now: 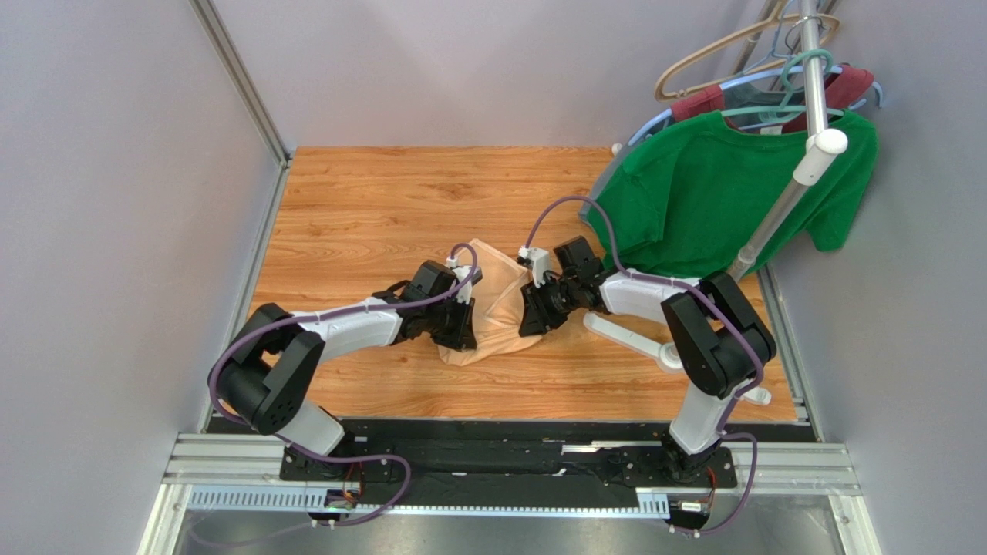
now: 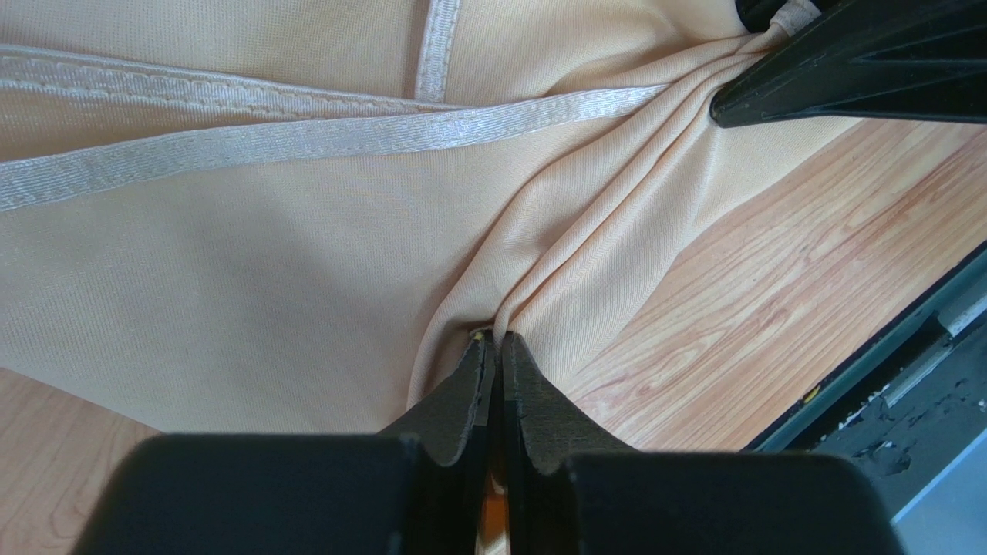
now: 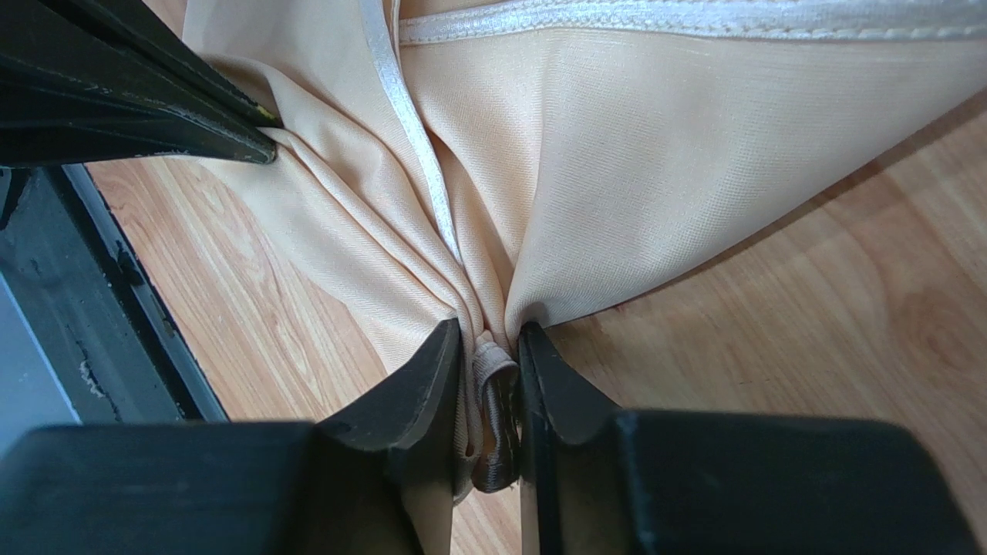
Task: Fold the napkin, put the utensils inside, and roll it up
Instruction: Roll the napkin with the utensil
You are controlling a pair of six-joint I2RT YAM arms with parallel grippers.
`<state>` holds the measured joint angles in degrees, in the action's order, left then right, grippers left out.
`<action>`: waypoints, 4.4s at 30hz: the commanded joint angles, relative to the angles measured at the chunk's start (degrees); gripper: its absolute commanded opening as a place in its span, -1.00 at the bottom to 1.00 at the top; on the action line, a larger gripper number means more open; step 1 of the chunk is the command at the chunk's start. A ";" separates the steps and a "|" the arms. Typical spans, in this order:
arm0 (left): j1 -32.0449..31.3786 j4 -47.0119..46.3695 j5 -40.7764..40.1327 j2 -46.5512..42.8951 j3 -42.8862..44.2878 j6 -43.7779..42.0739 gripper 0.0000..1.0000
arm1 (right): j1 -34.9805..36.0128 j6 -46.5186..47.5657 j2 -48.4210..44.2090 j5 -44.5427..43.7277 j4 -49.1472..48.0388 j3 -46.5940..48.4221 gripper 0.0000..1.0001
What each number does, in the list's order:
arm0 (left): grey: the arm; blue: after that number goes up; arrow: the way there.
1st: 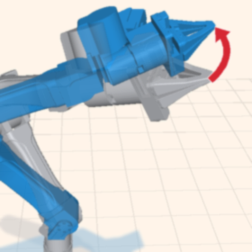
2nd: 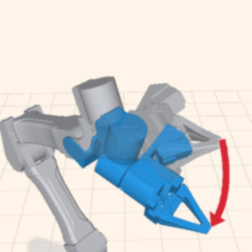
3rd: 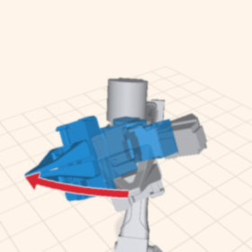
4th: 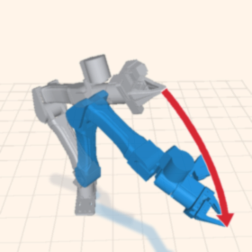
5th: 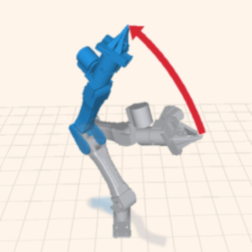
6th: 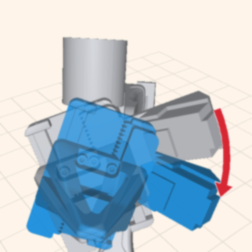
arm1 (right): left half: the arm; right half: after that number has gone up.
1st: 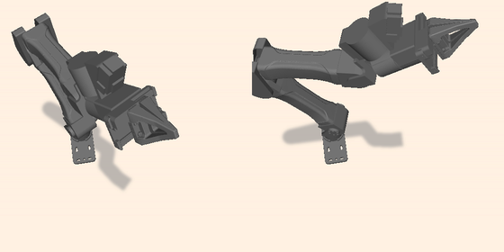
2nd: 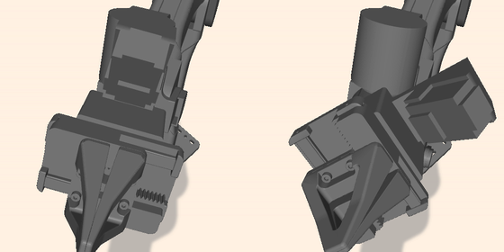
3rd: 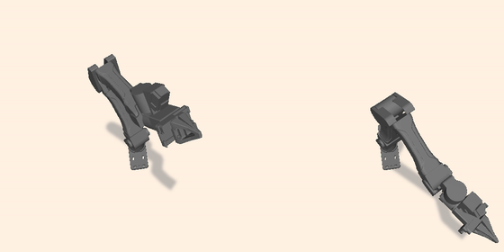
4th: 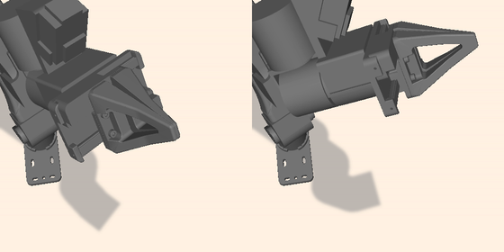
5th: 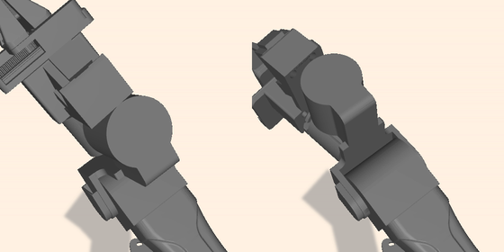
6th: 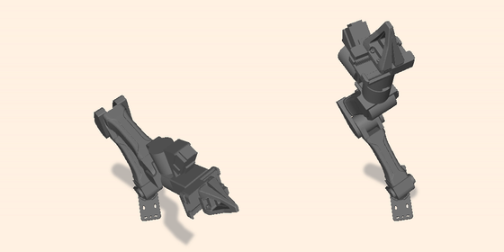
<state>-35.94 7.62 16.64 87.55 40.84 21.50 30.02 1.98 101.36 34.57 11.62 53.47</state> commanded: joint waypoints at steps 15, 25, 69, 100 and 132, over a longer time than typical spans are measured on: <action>-0.09 7.24 -13.58 -17.84 -3.04 -1.55 -0.01 | -0.23 -0.75 5.34 -2.93 15.28 8.49 -1.00; -8.52 -2.77 -10.76 -21.81 -5.07 -8.47 0.07 | -0.40 -0.84 6.39 -1.52 19.14 11.83 -1.00; -18.90 -17.73 -16.56 2.89 -1.03 -22.20 0.23 | -7.25 -0.13 17.11 16.14 34.70 23.43 -1.00; -18.73 -18.51 -10.50 5.18 -5.77 -14.30 -0.59 | -12.26 -10.40 5.70 19.84 21.09 13.77 0.31; -3.79 -2.71 15.87 10.36 0.55 -9.46 -0.62 | 10.40 7.68 -38.97 -11.28 -18.49 -22.80 0.50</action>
<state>-41.54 -6.22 29.52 94.70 41.21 12.05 37.65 1.02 61.47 28.25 -5.30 29.65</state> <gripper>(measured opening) 0.204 0.744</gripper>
